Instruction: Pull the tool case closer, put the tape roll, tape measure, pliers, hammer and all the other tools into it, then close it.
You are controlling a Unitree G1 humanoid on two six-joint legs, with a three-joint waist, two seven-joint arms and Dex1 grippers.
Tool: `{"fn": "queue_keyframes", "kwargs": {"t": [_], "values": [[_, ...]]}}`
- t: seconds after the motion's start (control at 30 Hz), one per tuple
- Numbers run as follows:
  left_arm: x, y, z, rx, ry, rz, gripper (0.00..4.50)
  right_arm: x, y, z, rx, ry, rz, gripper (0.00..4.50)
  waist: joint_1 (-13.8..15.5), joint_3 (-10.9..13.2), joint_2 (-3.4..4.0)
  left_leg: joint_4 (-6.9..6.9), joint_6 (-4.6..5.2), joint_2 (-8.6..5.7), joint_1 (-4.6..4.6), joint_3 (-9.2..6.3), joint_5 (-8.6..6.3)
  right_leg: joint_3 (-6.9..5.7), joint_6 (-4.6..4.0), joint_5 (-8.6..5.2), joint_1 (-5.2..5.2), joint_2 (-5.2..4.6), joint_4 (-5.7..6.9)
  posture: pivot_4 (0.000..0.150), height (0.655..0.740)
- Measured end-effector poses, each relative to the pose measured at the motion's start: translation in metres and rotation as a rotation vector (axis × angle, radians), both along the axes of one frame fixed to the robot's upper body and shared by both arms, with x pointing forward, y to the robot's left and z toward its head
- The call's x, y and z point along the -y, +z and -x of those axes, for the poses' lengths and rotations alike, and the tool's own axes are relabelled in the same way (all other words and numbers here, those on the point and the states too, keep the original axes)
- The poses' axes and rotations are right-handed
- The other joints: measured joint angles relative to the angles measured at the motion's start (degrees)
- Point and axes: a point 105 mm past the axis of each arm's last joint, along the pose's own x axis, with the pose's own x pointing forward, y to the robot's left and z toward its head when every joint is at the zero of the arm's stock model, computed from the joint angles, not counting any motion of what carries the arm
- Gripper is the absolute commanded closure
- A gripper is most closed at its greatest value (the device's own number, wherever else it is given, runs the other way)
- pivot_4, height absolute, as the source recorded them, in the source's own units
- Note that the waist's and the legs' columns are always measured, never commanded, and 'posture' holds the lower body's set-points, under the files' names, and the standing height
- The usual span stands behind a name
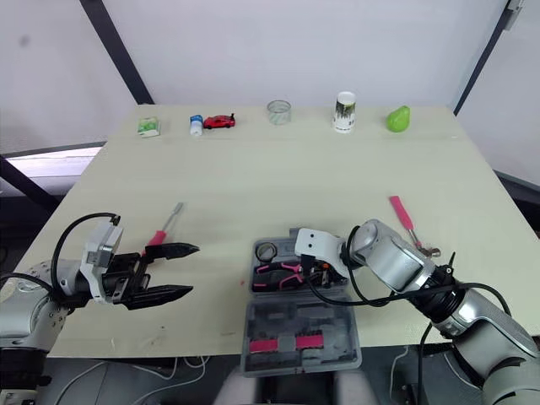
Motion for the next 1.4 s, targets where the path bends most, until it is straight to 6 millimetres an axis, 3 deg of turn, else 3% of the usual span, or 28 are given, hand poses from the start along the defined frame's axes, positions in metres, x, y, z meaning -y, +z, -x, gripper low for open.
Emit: {"fn": "queue_keyframes", "kwargs": {"t": [0.2,0.4,0.6,0.77,0.83,0.97,1.07,1.2,1.4], "values": [[0.0,0.002,-0.001,0.019,-0.005,-0.002,0.0,-0.002,-0.002,-0.001,-0.002,0.011,0.0,3.48,-0.02,0.0,0.0,0.0,0.0,0.0,0.02,0.01,0.0,0.0,-0.01,0.0,0.0,0.0,0.04,0.15,0.74],[0.002,0.001,-0.002,0.019,-0.012,0.003,0.0,-0.007,-0.002,-0.004,0.023,0.038,-0.016,0.97,0.03,0.0,0.0,0.0,0.0,0.0,0.01,0.01,0.0,0.0,-0.01,0.0,-0.01,-0.01,0.05,0.15,0.74],[0.002,0.001,-0.002,0.019,-0.011,0.004,0.0,-0.004,0.004,-0.003,0.023,0.032,-0.097,0.97,0.22,0.0,-0.01,0.0,0.0,-0.01,-0.02,0.01,0.0,-0.01,0.0,0.0,0.0,-0.03,-0.01,0.15,0.74],[0.003,0.0,-0.002,0.017,-0.011,0.008,0.0,-0.008,0.014,-0.002,0.053,0.027,-0.274,0.97,0.25,-0.01,-0.02,0.0,0.0,-0.01,-0.01,0.0,0.0,-0.02,0.0,0.0,0.01,-0.02,0.0,0.15,0.74],[0.003,-0.001,-0.001,0.013,-0.011,0.012,0.0,-0.018,0.022,0.001,0.07,0.017,-0.447,0.97,0.17,-0.02,-0.04,-0.01,0.0,0.0,-0.01,0.0,0.0,0.0,0.0,0.0,0.01,0.0,0.0,0.15,0.74],[0.004,-0.002,0.0,0.008,-0.012,0.016,0.0,-0.026,0.016,0.009,0.096,0.029,-0.558,0.97,0.16,-0.02,-0.03,0.0,-0.01,-0.01,0.0,0.04,0.0,0.03,0.01,0.01,0.01,-0.02,0.01,0.15,0.74],[0.005,-0.003,0.0,0.008,-0.014,0.02,0.0,-0.027,0.013,0.006,0.088,-0.021,-0.61,2.23,0.22,-0.02,-0.03,0.01,-0.02,-0.01,0.03,0.04,0.01,0.02,0.01,0.01,0.03,-0.02,0.03,0.15,0.74],[0.006,-0.003,0.0,0.008,-0.016,0.024,0.0,-0.024,0.006,0.005,0.079,-0.063,-0.628,4.27,0.26,-0.02,-0.03,0.01,-0.02,-0.01,0.03,0.02,0.01,0.01,0.01,0.0,0.03,-0.01,0.03,0.15,0.74],[0.007,-0.003,0.0,0.01,-0.018,0.026,0.0,-0.018,-0.002,-0.002,0.096,-0.123,-0.63,4.41,0.23,-0.02,-0.03,0.0,-0.02,-0.01,0.04,0.03,0.01,0.01,0.0,0.0,0.03,0.0,0.03,0.15,0.74]]}}
